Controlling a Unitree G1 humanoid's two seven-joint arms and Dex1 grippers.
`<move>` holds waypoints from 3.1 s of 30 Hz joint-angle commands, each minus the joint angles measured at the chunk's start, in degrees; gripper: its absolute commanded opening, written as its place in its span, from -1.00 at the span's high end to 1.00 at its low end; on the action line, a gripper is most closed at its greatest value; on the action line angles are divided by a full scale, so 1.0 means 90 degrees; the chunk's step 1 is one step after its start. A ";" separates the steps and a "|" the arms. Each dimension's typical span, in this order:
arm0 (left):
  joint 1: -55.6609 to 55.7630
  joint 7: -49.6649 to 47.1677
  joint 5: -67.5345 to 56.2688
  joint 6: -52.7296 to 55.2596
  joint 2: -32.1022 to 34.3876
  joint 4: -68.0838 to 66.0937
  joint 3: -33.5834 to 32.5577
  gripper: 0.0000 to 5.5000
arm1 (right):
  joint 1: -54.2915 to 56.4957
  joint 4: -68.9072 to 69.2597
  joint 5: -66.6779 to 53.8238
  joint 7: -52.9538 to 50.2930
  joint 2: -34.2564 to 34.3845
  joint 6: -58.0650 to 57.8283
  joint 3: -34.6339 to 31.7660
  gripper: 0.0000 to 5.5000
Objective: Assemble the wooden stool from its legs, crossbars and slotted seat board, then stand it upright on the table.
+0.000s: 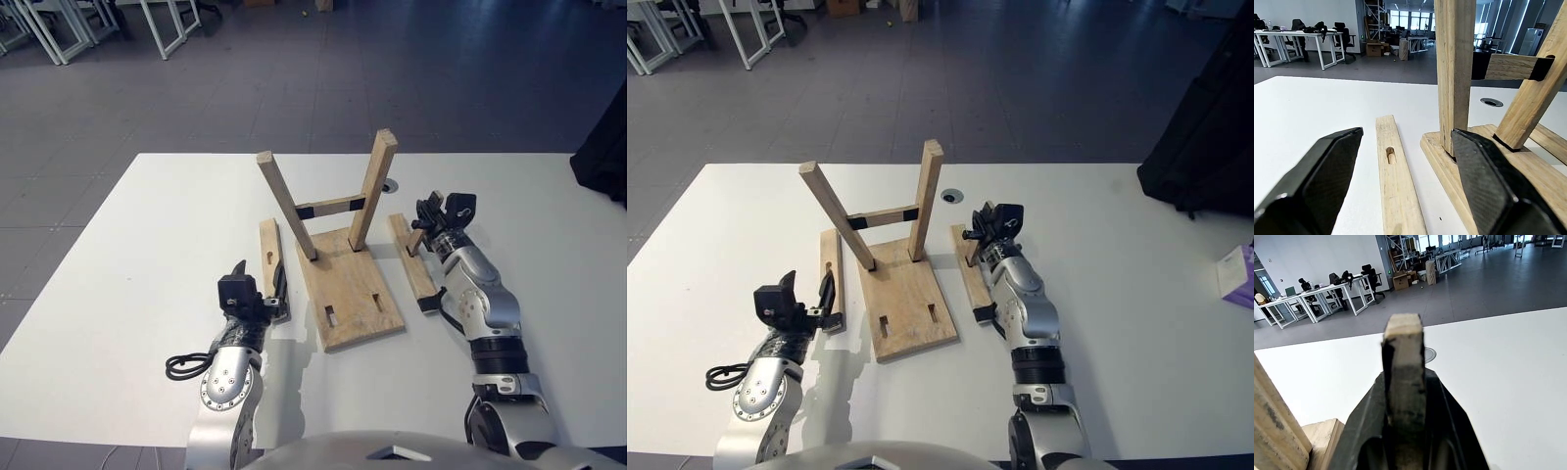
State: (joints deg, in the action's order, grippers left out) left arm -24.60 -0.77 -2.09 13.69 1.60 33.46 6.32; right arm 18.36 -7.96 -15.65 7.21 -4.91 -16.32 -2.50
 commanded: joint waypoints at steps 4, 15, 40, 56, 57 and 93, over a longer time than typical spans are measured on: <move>0.0088 0.0041 0.0002 0.0206 0.0003 -0.0060 -0.0009 -0.21 | -0.0604 -0.0523 0.1036 -0.0394 0.0076 0.0450 0.0553 0.85; -0.0059 -0.0026 -0.0007 0.0256 -0.0081 -0.0006 -0.0033 -0.21 | -0.1412 -0.1803 0.1337 -0.0416 -0.0152 0.2135 0.0218 0.85; 0.0029 -0.0016 0.0052 0.0259 -0.0113 -0.0104 -0.0092 -0.21 | -0.0002 0.0221 0.1261 -0.0379 -0.0169 0.1366 -0.0128 0.04; 0.0236 0.0020 0.0069 0.0252 -0.0098 -0.0275 -0.0087 -0.21 | 0.1315 -0.0682 0.1911 -0.0953 -0.0396 -0.0884 0.0031 0.02; 0.0236 0.0009 0.0064 0.0251 -0.0111 -0.0279 -0.0093 -0.21 | 0.1291 -0.0569 0.1874 -0.0958 -0.0337 -0.0880 0.0016 0.02; -0.0081 -0.0138 0.0021 0.0683 -0.0231 0.0046 -0.0095 -0.21 | -0.2568 0.2783 0.1171 0.0238 -0.1043 -0.3936 0.0473 -0.18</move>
State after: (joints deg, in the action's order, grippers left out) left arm -26.11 -2.61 -1.58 18.70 -0.61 33.00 5.64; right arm -3.39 19.40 -4.50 8.63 -14.50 -48.14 1.54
